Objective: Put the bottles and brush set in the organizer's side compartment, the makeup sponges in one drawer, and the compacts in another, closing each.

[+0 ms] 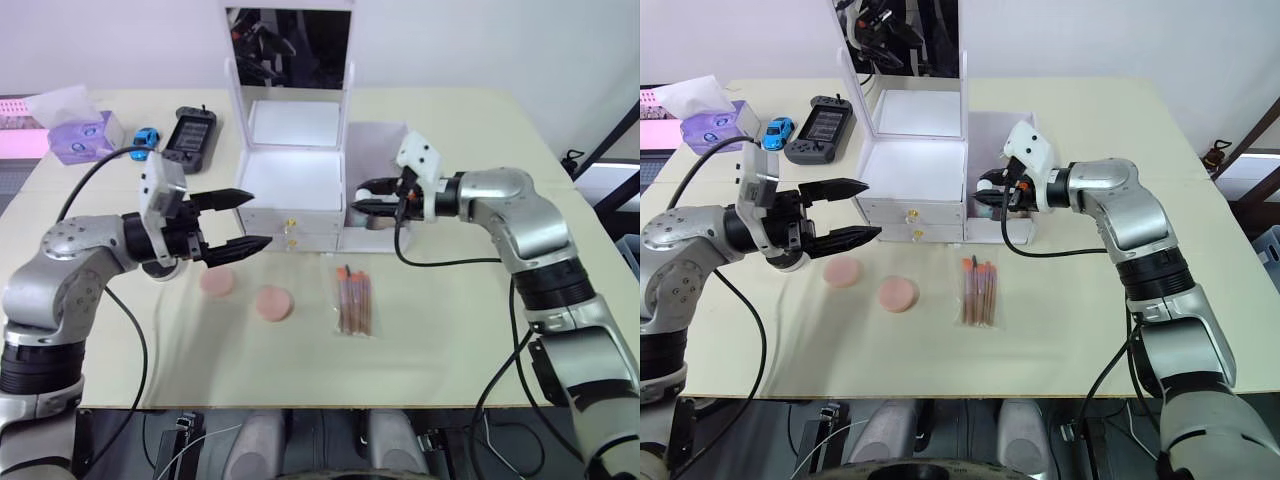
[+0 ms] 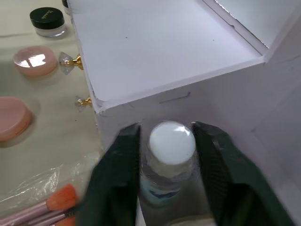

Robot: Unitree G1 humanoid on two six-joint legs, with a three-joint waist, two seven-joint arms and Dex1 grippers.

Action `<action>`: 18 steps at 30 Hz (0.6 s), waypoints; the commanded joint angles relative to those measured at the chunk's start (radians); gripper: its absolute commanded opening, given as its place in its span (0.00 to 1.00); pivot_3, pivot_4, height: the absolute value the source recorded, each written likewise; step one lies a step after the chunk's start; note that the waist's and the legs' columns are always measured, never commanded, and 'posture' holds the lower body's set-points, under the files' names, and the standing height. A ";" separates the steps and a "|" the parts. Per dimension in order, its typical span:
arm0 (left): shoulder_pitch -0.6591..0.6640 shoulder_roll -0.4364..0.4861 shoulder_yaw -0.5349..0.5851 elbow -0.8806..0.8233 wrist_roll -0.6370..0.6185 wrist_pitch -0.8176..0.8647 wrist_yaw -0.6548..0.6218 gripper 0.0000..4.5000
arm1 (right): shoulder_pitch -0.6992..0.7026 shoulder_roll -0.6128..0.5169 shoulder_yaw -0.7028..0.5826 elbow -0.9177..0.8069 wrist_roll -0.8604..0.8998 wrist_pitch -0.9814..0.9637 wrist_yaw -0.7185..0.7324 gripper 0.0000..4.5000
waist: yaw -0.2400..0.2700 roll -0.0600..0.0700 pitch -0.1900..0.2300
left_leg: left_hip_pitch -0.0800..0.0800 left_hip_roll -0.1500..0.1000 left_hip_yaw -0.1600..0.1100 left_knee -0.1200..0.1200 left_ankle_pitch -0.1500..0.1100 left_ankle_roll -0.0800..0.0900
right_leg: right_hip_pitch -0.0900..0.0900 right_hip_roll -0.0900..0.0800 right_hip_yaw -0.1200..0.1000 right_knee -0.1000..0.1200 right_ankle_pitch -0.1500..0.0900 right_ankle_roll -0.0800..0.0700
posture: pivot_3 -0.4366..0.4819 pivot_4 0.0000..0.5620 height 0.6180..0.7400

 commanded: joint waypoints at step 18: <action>-0.157 0.110 0.128 0.469 0.149 -0.212 0.043 1.00 | 0.147 -0.303 -0.446 -0.108 0.136 0.035 0.066 1.00 | 0.002 -0.001 0.000 | 0.000 0.000 0.000 0.000 0.000 0.000 | 0.001 0.000 0.000 -0.001 -0.001 0.002 | 0.48 0.27 1.00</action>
